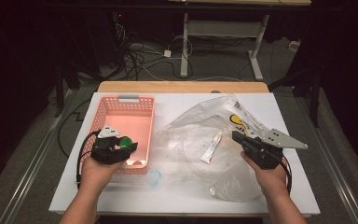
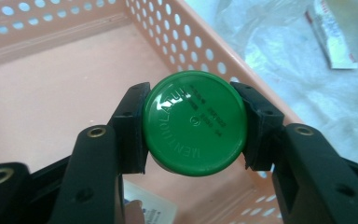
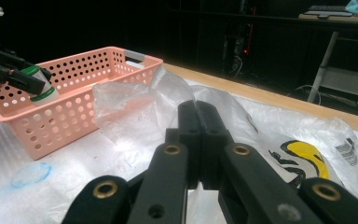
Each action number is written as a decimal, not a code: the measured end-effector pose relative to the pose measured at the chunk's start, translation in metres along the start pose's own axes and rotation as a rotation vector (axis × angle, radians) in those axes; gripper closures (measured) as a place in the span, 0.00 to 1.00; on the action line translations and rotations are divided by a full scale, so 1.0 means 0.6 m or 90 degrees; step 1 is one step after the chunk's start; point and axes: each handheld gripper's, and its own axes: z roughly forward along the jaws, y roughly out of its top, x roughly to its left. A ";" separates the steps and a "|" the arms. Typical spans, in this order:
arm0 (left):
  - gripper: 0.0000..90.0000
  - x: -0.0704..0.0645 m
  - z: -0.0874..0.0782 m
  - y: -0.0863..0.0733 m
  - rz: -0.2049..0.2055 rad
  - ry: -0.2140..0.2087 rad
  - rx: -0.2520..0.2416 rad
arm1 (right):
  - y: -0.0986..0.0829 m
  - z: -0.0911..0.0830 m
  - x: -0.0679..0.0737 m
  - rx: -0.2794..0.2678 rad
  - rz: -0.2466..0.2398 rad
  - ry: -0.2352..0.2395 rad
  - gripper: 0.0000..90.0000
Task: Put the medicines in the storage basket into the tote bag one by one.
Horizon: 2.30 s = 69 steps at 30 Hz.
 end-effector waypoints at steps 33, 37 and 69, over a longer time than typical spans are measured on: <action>0.55 -0.039 -0.031 -0.007 0.023 -0.024 -0.087 | -0.002 0.001 0.001 0.004 -0.003 0.002 1.00; 0.55 -0.045 -0.032 -0.004 0.026 -0.030 -0.093 | -0.002 0.001 0.001 0.005 -0.002 0.001 1.00; 0.55 -0.131 0.014 0.012 0.084 -0.112 -0.076 | -0.003 0.005 0.004 0.009 -0.008 0.006 1.00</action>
